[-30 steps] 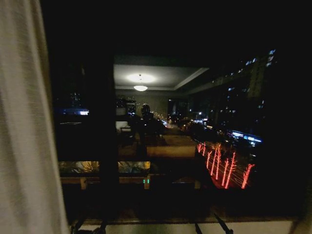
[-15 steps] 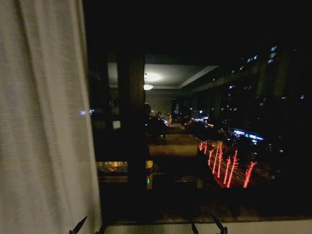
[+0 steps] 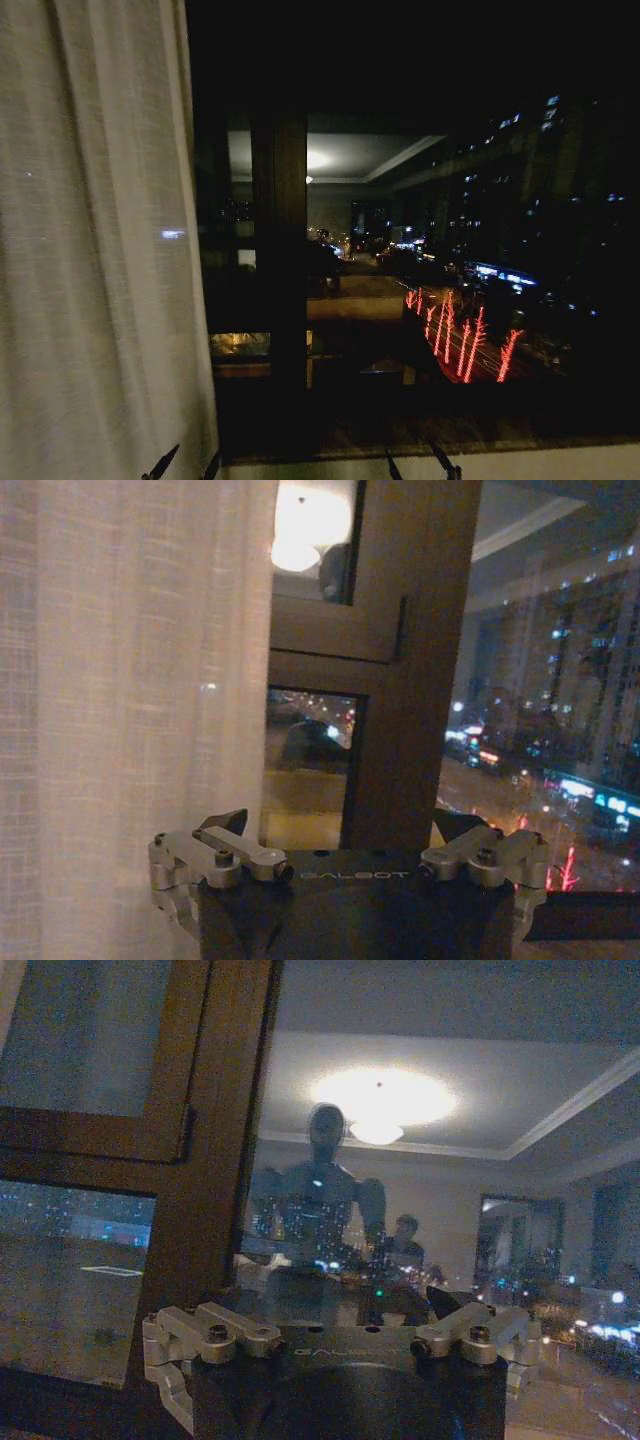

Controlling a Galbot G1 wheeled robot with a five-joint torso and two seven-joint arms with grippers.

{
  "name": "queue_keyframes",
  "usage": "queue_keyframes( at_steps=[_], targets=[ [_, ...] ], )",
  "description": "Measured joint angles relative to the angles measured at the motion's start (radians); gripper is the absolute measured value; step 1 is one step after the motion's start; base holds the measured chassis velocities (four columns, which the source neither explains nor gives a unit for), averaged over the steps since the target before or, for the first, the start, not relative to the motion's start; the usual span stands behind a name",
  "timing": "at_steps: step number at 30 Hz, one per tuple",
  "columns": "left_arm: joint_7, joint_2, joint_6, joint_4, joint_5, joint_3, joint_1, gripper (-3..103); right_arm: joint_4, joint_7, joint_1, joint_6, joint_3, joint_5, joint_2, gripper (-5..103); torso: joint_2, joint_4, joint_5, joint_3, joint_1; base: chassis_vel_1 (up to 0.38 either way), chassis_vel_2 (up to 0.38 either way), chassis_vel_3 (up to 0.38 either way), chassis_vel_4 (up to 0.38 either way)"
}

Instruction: Open the curtains by pulling them apart, changing their state from closed to fully open.

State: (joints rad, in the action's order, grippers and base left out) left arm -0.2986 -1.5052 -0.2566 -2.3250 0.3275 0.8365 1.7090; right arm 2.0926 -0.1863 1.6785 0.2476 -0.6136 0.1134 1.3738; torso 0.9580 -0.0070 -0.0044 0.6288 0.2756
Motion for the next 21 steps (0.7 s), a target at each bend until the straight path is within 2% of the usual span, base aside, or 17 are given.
queue_keyframes(
  at_steps=[11, 21],
  targets=[
    [0.001, 0.023, 0.003, 0.003, 0.005, -0.002, -0.012, 100, 0.015, -0.001, 0.005, 0.007, 0.004, -0.028, 0.000, 100, 0.000, 0.0001, 0.0000, 0.000, 0.000, -0.083, 0.126, 0.082, -0.107],
    [0.001, 0.024, -0.004, 0.016, 0.005, -0.018, -0.021, 100, 0.015, 0.002, 0.008, 0.025, 0.024, -0.064, 0.000, 100, 0.000, 0.0002, 0.0002, 0.000, 0.001, -0.079, 0.049, 0.076, -0.057]
  ],
)
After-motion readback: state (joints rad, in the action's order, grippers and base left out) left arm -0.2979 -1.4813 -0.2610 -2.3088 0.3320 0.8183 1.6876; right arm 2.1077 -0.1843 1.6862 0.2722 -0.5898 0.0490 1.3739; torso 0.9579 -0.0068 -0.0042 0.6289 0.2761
